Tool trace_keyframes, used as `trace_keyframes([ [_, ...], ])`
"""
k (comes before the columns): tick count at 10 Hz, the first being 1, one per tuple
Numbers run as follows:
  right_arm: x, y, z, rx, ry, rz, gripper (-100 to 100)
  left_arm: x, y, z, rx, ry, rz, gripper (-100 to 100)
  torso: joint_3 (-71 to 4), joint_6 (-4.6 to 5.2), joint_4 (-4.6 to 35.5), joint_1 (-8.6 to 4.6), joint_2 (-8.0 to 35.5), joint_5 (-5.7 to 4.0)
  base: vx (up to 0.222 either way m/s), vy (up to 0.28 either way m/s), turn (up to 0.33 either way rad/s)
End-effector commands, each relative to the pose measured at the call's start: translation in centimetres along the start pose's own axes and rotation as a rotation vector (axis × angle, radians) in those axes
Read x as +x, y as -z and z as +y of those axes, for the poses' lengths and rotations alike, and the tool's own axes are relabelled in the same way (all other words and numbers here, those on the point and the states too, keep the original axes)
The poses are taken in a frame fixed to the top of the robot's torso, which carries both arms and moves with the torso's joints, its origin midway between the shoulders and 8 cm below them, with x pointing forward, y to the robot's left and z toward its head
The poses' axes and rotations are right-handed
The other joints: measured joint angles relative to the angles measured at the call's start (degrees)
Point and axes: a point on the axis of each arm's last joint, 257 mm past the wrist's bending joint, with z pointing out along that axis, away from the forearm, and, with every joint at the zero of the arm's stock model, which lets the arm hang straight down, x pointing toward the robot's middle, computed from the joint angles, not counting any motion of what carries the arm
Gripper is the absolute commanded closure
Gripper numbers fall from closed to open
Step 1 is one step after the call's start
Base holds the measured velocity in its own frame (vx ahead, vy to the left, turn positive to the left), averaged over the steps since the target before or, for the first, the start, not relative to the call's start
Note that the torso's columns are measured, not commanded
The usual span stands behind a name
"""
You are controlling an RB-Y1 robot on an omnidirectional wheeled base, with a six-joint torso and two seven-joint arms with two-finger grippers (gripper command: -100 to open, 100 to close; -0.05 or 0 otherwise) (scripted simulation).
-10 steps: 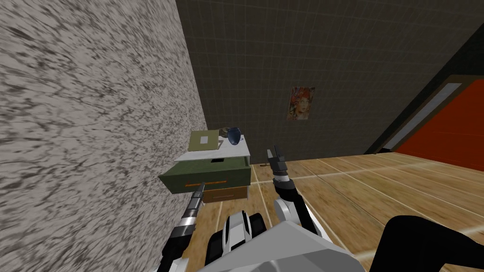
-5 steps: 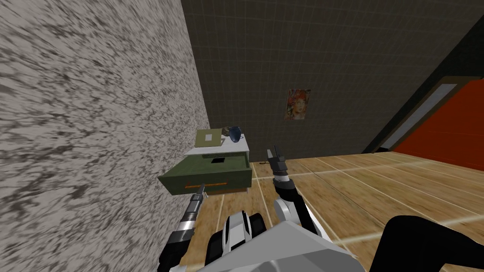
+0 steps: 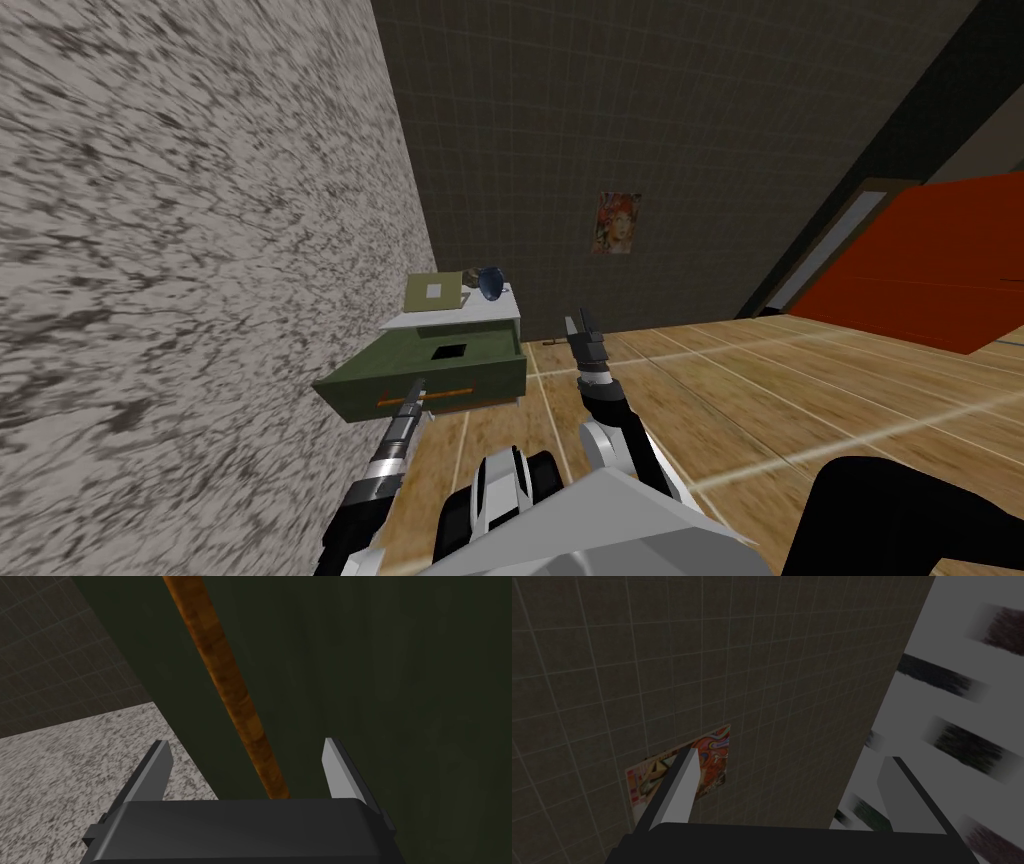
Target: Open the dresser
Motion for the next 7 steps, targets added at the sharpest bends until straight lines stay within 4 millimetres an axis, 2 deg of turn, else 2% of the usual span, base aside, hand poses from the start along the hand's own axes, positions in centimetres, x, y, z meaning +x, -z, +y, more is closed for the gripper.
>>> trace_keyframes([
  [1, 0.0, 0.0, 0.0, 0.0, 0.0, 0.0, 0, -2.1, -0.6, -0.7, -0.009, -0.006, -0.024, -100, 0.06, -0.02, 0.02, 0.03, 0.1, 0.01, -0.046, -0.02, -0.088],
  [4, 0.0, 0.0, 0.0, 0.0, 0.0, 0.0, 0, -4.2, -1.3, -1.8, -0.017, -0.013, -0.05, -100, 0.01, -0.03, 0.11, -0.02, 0.08, -0.07, -0.05, -0.022, -0.108],
  [5, 0.0, 0.0, 0.0, 0.0, 0.0, 0.0, 0, -3.6, -0.8, -1.0, -0.031, -0.009, -0.042, -100, 0.05, -0.03, 0.28, -0.14, 0.18, -0.2, -0.014, -0.007, -0.013],
  [6, 0.0, 0.0, 0.0, 0.0, 0.0, 0.0, 0, -3.7, -0.8, -0.9, -0.038, -0.008, -0.044, 0, 0.07, -0.02, 0.19, -0.14, 0.16, -0.14, 0.0, 0.0, 0.0],
  [7, 0.0, 0.0, 0.0, 0.0, 0.0, 0.0, 0, -3.7, -0.7, -0.7, -0.043, -0.008, -0.043, 0, 0.03, 0.0, 0.12, -0.08, 0.09, -0.09, 0.0, 0.0, 0.0],
])
